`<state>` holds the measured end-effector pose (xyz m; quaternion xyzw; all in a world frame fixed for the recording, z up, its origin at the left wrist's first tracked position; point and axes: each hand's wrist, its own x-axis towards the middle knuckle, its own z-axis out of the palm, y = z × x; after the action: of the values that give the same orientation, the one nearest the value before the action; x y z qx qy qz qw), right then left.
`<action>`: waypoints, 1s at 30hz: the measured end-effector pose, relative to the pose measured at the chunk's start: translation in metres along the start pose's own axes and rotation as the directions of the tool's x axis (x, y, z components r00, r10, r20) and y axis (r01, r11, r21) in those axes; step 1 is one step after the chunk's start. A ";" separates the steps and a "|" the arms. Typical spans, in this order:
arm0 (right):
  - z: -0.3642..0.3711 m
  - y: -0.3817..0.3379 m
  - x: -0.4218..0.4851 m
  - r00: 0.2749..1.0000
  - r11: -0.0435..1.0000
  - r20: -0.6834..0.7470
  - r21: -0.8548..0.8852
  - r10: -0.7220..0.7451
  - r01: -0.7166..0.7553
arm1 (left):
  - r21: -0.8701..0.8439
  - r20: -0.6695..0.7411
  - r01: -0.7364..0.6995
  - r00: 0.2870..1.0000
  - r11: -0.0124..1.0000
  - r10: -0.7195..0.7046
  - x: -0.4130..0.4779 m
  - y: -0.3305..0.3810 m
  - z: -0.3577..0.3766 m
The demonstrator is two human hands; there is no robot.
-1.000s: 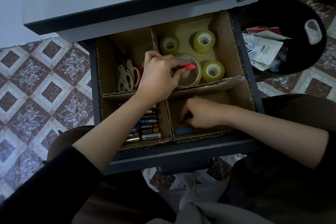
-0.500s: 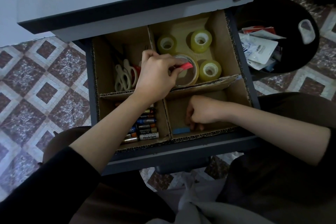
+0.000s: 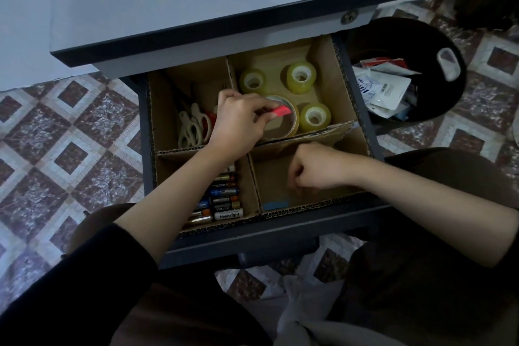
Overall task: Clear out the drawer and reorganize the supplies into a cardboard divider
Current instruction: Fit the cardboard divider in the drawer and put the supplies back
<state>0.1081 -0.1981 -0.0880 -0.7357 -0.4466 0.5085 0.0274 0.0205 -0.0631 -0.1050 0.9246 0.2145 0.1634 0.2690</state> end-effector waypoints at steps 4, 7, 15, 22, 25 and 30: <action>-0.054 0.008 -0.038 0.990 0.997 -0.129 0.057 -0.052 0.060 | -0.079 -0.013 -0.064 0.998 0.995 0.063 -0.009 0.021 -0.026; -0.084 0.023 -0.046 0.898 0.975 -0.435 0.159 -0.074 0.157 | -0.033 0.258 -0.073 0.963 0.997 0.079 -0.023 0.048 -0.047; -0.055 0.019 -0.002 0.873 0.967 -0.446 0.051 -0.200 0.248 | 0.249 0.739 -0.105 0.663 0.963 -0.119 -0.036 0.056 -0.011; -0.055 0.031 0.003 0.896 0.935 -0.356 0.133 -0.265 0.329 | 0.391 0.778 -0.181 0.589 0.902 -0.219 -0.026 0.057 0.004; -0.054 0.033 0.003 0.879 0.925 -0.377 0.121 -0.293 0.360 | 0.452 0.758 -0.200 0.599 0.869 -0.256 -0.024 0.058 0.011; -0.051 0.036 0.005 0.850 0.914 -0.415 0.093 -0.325 0.395 | 0.462 0.746 -0.179 0.609 0.869 -0.271 -0.025 0.055 0.020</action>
<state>0.1705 -0.1949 -0.0852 -0.7196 -0.5161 0.3744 0.2751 0.0250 -0.1255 -0.0950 0.9302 0.1319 -0.3293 0.0947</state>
